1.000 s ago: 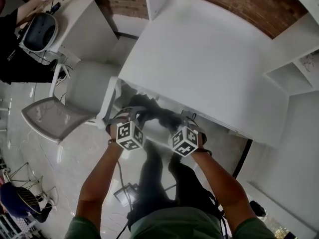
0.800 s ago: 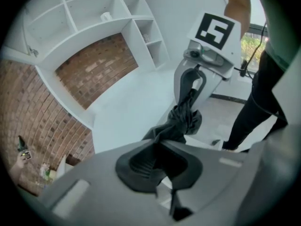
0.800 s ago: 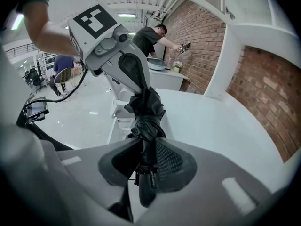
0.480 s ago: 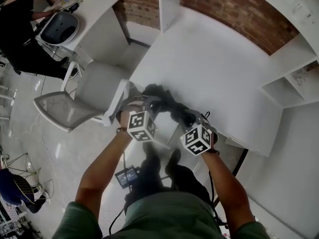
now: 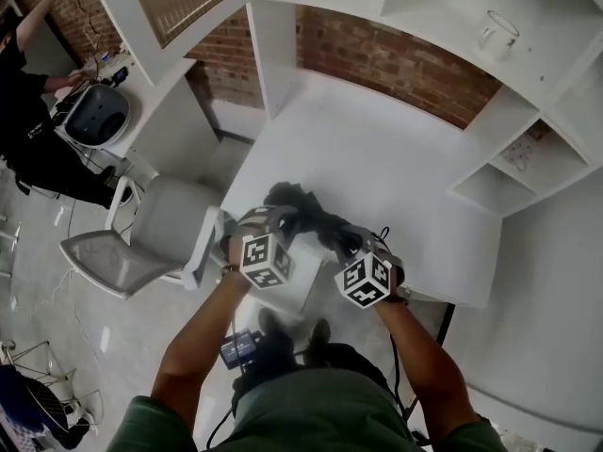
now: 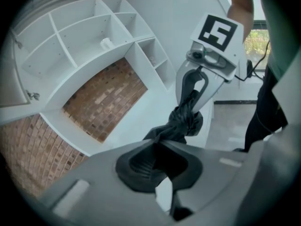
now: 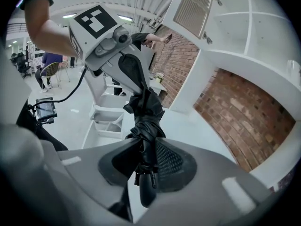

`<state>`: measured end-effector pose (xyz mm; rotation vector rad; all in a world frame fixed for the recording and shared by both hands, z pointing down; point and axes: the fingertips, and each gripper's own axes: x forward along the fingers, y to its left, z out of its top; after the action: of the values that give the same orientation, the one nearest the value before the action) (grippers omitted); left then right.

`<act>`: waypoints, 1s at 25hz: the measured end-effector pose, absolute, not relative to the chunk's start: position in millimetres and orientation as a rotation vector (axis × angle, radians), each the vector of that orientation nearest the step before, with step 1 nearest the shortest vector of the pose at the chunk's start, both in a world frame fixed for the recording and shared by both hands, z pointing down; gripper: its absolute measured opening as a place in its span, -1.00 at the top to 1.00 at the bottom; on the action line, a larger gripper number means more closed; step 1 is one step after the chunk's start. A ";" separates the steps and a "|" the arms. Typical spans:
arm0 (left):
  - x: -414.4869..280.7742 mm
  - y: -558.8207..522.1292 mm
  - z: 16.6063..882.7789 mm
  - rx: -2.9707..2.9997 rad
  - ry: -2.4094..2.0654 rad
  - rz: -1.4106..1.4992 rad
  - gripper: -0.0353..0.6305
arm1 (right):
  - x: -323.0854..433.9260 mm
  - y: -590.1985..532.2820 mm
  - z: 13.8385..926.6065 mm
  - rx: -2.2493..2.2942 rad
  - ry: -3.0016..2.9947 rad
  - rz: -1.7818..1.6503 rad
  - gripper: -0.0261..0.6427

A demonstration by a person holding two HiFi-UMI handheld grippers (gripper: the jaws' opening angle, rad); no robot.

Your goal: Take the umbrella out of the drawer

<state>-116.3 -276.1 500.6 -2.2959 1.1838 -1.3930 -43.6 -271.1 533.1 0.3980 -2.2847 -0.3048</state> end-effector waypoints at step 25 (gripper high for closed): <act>-24.2 -394.4 603.3 -2.460 1.186 -1.331 0.86 | 54.7 -393.1 614.7 0.415 -2.009 -0.408 0.61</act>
<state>-24.2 -394.4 603.3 -2.4602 1.1858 -1.3308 54.7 -393.1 614.7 0.4149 -2.0087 -0.4081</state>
